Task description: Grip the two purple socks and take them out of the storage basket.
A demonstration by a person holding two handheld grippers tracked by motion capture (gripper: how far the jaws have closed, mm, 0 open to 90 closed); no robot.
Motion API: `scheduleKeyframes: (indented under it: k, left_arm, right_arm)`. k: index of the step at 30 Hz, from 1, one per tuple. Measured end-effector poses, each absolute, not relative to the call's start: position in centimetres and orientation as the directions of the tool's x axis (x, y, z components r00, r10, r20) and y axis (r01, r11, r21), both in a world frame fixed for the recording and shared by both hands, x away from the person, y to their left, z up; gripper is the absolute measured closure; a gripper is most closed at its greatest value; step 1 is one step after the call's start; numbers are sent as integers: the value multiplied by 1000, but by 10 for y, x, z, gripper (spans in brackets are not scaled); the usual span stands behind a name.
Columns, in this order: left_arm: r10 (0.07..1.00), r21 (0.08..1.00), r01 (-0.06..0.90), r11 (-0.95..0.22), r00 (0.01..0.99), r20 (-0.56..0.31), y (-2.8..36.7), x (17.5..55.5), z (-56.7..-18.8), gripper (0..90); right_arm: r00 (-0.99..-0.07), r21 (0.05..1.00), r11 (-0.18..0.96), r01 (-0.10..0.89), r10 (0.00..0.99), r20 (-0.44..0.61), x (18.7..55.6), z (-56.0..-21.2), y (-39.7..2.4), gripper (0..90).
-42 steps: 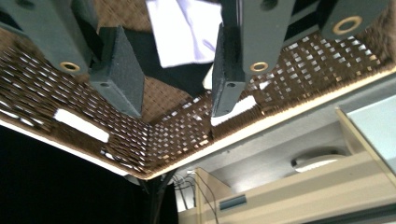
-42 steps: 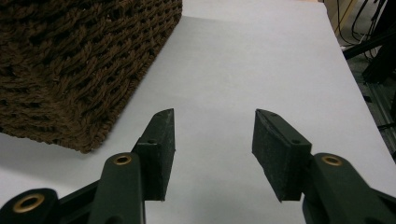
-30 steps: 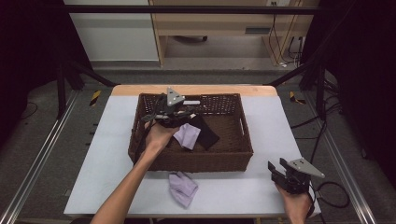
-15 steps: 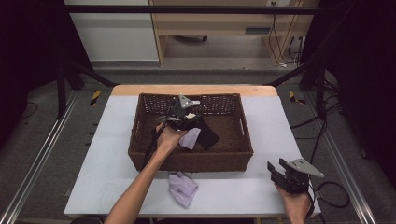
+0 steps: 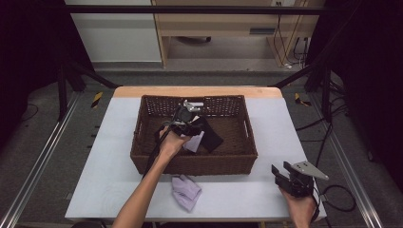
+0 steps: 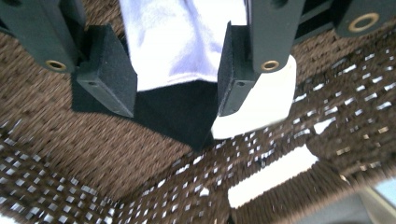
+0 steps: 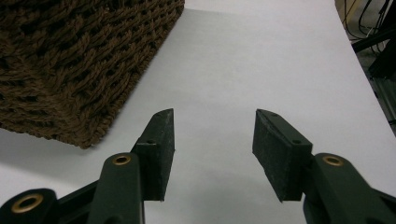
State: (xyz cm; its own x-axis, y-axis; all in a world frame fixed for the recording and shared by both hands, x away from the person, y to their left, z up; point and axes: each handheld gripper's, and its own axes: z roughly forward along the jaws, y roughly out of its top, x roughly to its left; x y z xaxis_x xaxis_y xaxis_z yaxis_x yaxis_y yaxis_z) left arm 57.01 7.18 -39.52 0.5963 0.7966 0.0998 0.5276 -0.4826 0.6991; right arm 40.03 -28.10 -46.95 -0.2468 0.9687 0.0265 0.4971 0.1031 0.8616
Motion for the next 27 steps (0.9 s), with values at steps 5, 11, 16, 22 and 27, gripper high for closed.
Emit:
scheduleKeyframes:
  k: [5, 11, 16, 22, 27]
  left_arm:
    - [787, 664, 542, -515, 606, 116, 68, 572, -401, 429]
    - [773, 612, 559, -559, 619, 141, 64, 575, -408, 377]
    - [774, 582, 592, -557, 624, 106, 63, 578, -412, 370]
    - [765, 537, 604, -589, 630, 132, 59, 580, -415, 361]
    - [782, 516, 640, -569, 615, 101, 60, 581, -416, 486]
  right_arm:
    - [-247, 860, 105, 499, 969, 25, 401, -470, -280, 484]
    - [-251, 858, 105, 502, 967, 29, 402, -470, -280, 479]
    - [-252, 855, 109, 506, 967, 26, 403, -471, -280, 477]
    - [-257, 853, 112, 510, 966, 27, 404, -471, -278, 474]
    - [-259, 850, 110, 514, 965, 32, 405, -471, -277, 476]
